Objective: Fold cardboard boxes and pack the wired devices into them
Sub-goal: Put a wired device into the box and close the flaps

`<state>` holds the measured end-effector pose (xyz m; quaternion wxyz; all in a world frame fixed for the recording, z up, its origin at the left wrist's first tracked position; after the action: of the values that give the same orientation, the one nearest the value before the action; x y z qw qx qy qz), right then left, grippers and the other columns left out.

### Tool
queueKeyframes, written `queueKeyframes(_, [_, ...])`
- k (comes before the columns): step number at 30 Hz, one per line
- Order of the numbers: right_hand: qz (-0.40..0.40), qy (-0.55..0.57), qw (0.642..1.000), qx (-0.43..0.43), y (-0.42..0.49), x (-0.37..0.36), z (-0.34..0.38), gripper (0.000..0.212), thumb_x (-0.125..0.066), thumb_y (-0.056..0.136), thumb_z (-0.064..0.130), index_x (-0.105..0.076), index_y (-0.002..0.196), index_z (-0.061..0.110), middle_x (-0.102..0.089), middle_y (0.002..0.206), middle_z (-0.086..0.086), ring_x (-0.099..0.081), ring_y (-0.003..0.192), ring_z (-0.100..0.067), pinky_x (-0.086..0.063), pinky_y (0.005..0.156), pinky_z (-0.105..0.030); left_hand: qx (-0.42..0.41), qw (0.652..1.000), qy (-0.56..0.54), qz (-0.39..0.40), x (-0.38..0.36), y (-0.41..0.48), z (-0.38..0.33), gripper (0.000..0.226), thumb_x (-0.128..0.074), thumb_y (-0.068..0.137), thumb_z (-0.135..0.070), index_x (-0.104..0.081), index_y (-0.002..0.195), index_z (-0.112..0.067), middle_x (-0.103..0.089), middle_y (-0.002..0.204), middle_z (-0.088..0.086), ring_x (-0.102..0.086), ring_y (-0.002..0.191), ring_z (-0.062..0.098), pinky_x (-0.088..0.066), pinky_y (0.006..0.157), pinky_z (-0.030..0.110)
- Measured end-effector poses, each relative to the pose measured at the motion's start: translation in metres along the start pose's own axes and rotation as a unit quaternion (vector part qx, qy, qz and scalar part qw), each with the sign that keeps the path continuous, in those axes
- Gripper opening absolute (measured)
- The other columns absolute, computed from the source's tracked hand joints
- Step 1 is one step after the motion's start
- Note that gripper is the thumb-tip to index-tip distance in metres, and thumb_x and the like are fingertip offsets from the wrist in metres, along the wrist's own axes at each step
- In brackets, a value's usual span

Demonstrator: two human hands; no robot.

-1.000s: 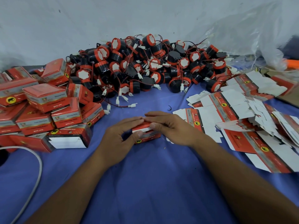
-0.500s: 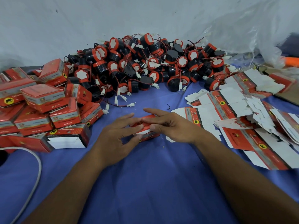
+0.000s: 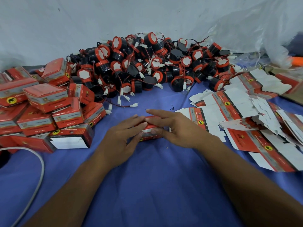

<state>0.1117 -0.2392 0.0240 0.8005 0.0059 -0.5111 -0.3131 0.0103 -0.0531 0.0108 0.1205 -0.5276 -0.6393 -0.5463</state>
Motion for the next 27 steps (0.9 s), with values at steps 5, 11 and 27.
queueKeyframes(5, [-0.002, 0.011, 1.0, 0.006, -0.003, -0.002, -0.004, 0.042, -0.063, 0.099, 0.031, -0.06, 0.139, 0.018, -0.041, 0.157, 0.003, -0.041, 0.141, -0.007, -0.032, 0.116, -0.02, -0.002, 0.999, -0.038, -0.024, 0.0, 0.003, -0.001, 0.029, -0.065, 0.087, -0.001, -0.071, 0.115, -0.001, -0.061, 0.129, 0.002, -0.051, 0.13, 0.027, -0.04, 0.111, 0.026])
queueKeyframes(11, [-0.04, 0.067, 0.997, -0.011, -0.001, -0.012, -0.01, 0.044, -0.06, 0.101, 0.027, -0.054, 0.144, 0.023, -0.045, 0.155, 0.002, -0.039, 0.143, -0.005, -0.042, 0.112, -0.032, 0.031, 0.998, -0.052, -0.024, -0.007, 0.002, 0.007, 0.036, -0.063, 0.091, 0.005, -0.062, 0.127, 0.001, -0.055, 0.136, 0.002, -0.045, 0.136, 0.029, -0.036, 0.114, 0.026])
queueKeyframes(27, [-0.147, 0.236, 0.95, -0.141, -0.001, -0.015, -0.015, 0.016, -0.079, 0.086, 0.017, -0.066, 0.082, 0.009, -0.051, 0.144, 0.008, -0.056, 0.125, -0.001, -0.056, 0.092, -0.024, 0.079, 0.996, -0.049, -0.011, -0.004, 0.002, 0.009, 0.033, -0.058, 0.095, -0.001, -0.063, 0.128, -0.004, -0.057, 0.138, 0.006, -0.041, 0.14, 0.024, -0.034, 0.116, 0.026])
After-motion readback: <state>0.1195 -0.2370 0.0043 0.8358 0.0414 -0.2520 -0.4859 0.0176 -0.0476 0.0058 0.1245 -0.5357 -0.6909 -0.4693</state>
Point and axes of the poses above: each hand's wrist, its own y-axis towards the middle knuckle, its own x-axis out of the back of the hand, z = x × y, the point moved 2 cm from there along y, towards the middle knuckle
